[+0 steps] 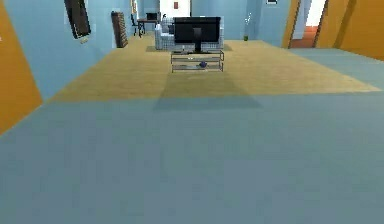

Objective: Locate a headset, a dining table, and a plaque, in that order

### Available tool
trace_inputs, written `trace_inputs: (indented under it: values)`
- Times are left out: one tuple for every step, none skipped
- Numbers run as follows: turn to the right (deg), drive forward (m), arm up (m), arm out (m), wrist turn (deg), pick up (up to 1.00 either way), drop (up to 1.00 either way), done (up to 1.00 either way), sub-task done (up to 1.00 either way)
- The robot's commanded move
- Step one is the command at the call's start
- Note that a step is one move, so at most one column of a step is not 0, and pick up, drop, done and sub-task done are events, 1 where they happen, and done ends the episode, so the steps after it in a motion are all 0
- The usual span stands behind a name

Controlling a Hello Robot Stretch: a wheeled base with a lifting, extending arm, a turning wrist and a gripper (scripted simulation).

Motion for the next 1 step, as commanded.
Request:
trace_inputs:
  values:
    - [45.0,0.00,0.00,0.00,0.0,0.00,0.00,0.00,0.00]
